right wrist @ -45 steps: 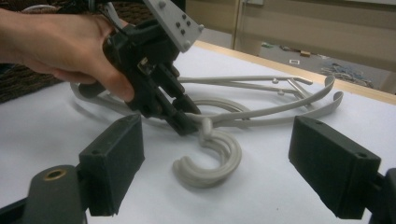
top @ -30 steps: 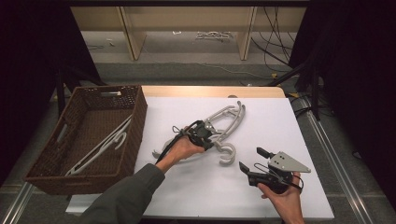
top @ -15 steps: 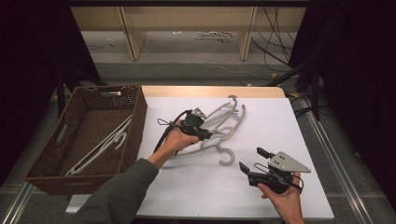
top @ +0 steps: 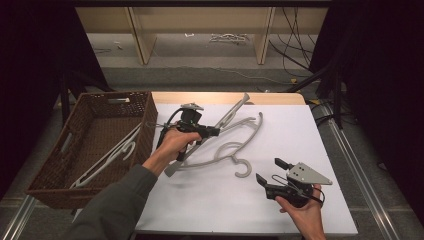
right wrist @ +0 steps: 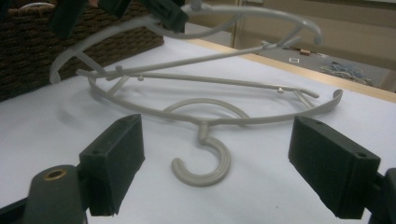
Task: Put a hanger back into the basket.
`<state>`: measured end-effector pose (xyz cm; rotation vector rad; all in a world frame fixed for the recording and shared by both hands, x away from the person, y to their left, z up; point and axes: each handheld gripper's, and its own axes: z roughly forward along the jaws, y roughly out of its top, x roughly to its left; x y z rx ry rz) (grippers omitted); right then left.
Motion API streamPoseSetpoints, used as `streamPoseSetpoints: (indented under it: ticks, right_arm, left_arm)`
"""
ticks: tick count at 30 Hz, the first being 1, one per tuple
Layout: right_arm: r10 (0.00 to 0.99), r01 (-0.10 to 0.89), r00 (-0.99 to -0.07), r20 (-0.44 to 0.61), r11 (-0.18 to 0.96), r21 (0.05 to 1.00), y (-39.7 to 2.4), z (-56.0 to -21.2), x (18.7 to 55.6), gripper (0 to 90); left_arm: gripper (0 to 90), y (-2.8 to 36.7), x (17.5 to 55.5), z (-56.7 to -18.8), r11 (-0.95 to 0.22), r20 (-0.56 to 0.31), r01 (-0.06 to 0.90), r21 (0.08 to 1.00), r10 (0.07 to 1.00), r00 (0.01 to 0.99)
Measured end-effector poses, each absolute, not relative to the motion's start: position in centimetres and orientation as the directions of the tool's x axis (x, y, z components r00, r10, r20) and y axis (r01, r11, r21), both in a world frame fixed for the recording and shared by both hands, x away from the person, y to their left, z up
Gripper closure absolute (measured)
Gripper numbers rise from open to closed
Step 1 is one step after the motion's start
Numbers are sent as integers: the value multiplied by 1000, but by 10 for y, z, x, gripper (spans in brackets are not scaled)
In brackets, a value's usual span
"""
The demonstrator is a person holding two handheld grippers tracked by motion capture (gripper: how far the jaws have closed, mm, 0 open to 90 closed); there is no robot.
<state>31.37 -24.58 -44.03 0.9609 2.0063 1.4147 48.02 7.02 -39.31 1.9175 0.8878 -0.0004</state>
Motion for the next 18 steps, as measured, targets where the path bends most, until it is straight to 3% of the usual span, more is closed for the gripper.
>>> streamPoseSetpoints:
  ticks: [8,18]
  right_arm:
    - [784,265,-620,-13,225,937,-247,-439,313,193]
    - [784,268,-621,-11,226,936,-246,-440,313,193]
  left_arm:
    - [818,78,472,-365,-217,-374,570,792,565,735]
    - [817,88,444,-325,-222,-310,496,839,553,773]
